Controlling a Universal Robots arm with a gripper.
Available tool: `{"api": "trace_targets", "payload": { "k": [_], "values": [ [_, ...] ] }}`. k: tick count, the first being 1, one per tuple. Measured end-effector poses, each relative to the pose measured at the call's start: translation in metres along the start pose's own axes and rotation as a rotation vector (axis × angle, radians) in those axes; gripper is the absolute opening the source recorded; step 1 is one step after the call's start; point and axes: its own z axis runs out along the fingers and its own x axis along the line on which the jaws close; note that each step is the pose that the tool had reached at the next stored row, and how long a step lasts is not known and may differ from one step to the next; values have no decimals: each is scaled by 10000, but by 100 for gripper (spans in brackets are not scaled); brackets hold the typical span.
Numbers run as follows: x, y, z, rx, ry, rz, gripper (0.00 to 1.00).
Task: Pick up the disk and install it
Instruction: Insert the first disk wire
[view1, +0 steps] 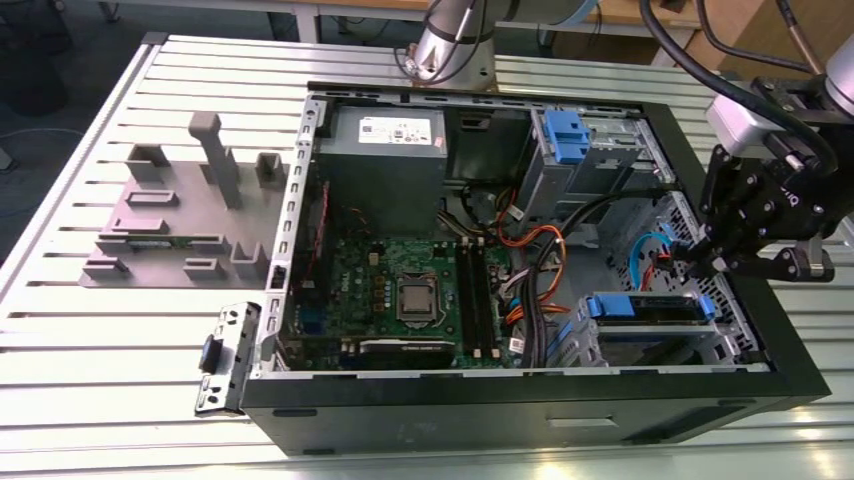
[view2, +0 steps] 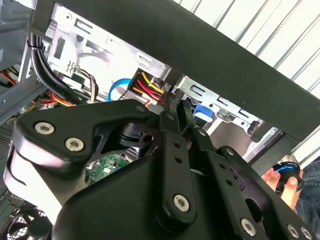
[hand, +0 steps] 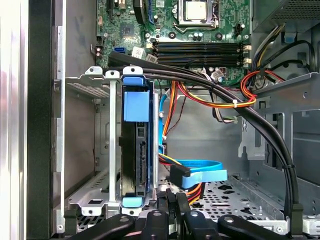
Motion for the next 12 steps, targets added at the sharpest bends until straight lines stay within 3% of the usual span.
{"api": "trace_targets", "payload": {
  "k": [8,12],
  "values": [
    [1,10,3,1,1,-1,18],
    [5,93,3,14,2,0,18]
  ]
}}
